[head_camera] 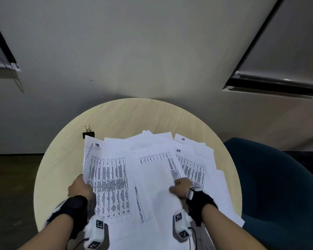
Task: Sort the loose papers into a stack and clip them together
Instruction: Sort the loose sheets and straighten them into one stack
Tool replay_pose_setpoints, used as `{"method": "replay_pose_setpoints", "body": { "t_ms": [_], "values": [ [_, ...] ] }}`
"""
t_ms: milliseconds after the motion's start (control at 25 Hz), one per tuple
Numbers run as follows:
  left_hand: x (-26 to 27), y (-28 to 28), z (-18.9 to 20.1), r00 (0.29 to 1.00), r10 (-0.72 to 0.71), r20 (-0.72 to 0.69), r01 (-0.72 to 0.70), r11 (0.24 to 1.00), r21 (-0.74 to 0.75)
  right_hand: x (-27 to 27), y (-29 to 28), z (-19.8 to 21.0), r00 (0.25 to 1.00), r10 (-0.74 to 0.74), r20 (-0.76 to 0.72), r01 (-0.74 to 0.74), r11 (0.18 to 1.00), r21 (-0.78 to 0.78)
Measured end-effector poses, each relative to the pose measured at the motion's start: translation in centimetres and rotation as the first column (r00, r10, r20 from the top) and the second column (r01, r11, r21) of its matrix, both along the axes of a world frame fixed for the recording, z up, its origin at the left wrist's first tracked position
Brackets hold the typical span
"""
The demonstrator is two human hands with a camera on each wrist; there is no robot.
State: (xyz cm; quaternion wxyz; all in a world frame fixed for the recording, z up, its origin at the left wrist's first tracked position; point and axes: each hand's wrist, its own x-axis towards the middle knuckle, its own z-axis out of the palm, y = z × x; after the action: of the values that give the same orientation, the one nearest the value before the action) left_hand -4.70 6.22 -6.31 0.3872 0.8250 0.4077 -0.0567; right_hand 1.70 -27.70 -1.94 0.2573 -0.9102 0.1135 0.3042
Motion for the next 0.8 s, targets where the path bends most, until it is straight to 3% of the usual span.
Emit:
{"method": "replay_pose_setpoints", "body": {
  "t_ms": [40,80,120,200,280,400,520,640,800],
  "values": [
    [-0.2,0.1,0.2,0.999,0.006,0.031,-0.006,1.000,0.006,0.7,-0.6,1.0,0.975,-0.175,0.134,0.170,0.984,0.048],
    [-0.4,0.0,0.4,0.997,0.020,0.068,-0.019,1.000,-0.012,1.4,-1.0,2.2,0.905,-0.334,0.263,0.317,0.943,0.104],
    [-0.5,0.0,0.4,0.995,0.034,0.099,-0.030,0.999,-0.044,2.0,-1.2,3.5,0.824,-0.423,0.376,0.394,0.906,0.156],
    [-0.8,-0.7,1.0,0.979,0.104,0.177,-0.075,0.984,-0.162,3.0,-0.5,5.6,0.713,-0.452,0.536,0.383,0.891,0.242],
    [-0.6,-1.8,1.4,0.960,0.173,0.220,-0.109,0.955,-0.275,2.8,1.9,7.3,0.705,-0.340,0.623,0.213,0.939,0.271],
    [-0.1,-3.5,2.5,0.954,0.092,0.285,0.007,0.944,-0.329,0.6,7.3,8.0,0.736,0.074,0.673,-0.188,0.977,0.099],
    [0.0,-4.4,3.5,0.944,0.028,0.330,0.114,0.908,-0.403,-2.6,12.3,6.7,0.767,0.288,0.573,-0.403,0.911,0.082],
    [0.0,-4.7,4.7,0.957,0.038,0.288,0.102,0.885,-0.455,-4.8,15.5,4.2,0.798,0.437,0.415,-0.521,0.847,0.109],
    [-1.0,-4.8,4.6,0.975,0.022,0.222,0.091,0.869,-0.487,-5.6,16.3,2.2,0.758,0.616,0.214,-0.652,0.723,0.228]
  ]
}}
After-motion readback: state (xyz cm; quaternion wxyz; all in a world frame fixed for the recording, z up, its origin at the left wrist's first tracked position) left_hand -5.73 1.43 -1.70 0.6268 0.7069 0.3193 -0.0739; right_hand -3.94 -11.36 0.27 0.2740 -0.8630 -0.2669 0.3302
